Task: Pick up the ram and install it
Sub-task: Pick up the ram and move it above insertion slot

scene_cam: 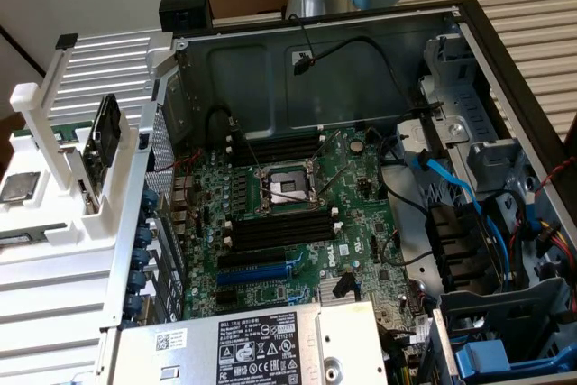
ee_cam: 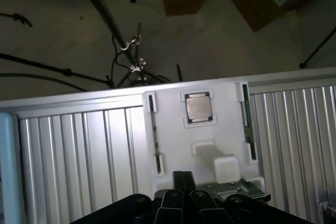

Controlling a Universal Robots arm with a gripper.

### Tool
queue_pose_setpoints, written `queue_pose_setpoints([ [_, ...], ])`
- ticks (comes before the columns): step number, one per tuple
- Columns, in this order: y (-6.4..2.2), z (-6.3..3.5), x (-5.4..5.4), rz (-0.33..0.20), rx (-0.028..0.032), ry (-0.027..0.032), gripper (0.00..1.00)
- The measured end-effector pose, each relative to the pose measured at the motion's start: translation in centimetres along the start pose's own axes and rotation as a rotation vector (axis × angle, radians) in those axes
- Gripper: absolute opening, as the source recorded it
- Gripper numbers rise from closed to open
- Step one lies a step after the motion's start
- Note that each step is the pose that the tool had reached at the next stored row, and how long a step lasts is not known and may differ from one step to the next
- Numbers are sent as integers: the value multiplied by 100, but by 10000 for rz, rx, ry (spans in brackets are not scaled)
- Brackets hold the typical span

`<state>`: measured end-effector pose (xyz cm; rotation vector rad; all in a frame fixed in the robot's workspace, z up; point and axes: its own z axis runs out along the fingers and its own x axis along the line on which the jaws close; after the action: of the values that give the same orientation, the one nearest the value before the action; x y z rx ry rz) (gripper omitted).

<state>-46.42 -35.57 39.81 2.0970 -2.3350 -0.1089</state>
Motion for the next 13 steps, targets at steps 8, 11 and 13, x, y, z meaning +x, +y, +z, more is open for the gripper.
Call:
queue_pose_setpoints([
  [8,-2,34,2,-251,19,-3,10],
  [11,4,106,6,-273,24,-1,10],
  [13,5,143,8,-286,24,-1,10],
])
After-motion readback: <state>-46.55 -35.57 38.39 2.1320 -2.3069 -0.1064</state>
